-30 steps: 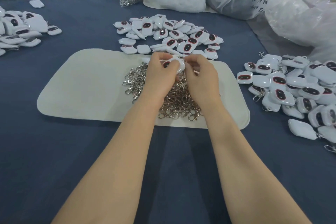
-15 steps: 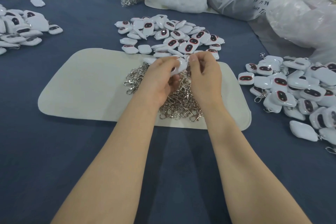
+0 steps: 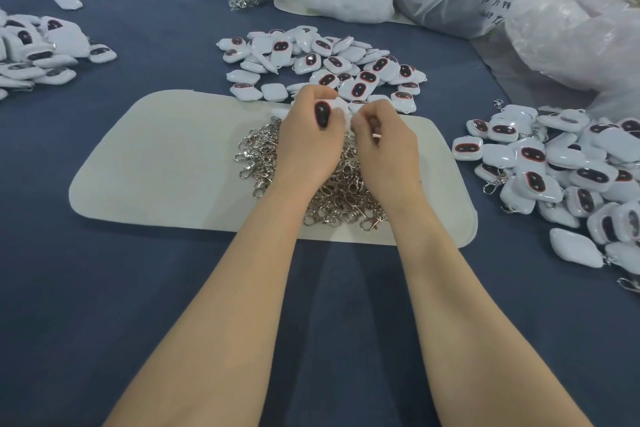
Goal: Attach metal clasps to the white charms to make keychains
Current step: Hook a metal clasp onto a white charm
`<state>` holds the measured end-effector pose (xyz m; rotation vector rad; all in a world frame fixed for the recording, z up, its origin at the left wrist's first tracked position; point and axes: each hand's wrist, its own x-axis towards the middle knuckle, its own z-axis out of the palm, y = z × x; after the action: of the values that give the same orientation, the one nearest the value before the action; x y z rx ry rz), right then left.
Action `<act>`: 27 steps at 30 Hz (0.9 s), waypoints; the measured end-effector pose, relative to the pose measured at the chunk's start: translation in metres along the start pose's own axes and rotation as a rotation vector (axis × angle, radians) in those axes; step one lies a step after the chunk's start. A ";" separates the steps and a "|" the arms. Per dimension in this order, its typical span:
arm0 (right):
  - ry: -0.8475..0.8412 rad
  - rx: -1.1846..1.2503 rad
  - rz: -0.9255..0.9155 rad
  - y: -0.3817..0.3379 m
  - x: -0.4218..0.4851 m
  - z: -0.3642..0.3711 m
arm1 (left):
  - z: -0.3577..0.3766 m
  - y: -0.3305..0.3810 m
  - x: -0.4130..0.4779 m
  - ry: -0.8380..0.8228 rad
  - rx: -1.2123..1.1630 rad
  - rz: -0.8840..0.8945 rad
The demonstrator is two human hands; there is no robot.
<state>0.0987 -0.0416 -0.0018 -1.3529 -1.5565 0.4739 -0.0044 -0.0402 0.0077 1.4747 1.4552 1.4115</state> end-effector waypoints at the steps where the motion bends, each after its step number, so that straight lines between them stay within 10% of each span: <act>1: 0.013 0.107 0.039 -0.003 0.000 0.001 | 0.000 0.001 0.002 -0.003 -0.195 -0.143; 7: -0.029 0.414 0.145 -0.010 -0.002 0.005 | -0.005 0.006 0.007 -0.129 -0.937 -0.575; 27: -0.086 0.555 0.161 -0.011 0.002 -0.009 | -0.003 0.006 0.003 -0.170 -0.959 -0.605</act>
<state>0.1004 -0.0459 0.0121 -1.0327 -1.2560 0.9931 -0.0061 -0.0387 0.0144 0.4722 0.7881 1.2533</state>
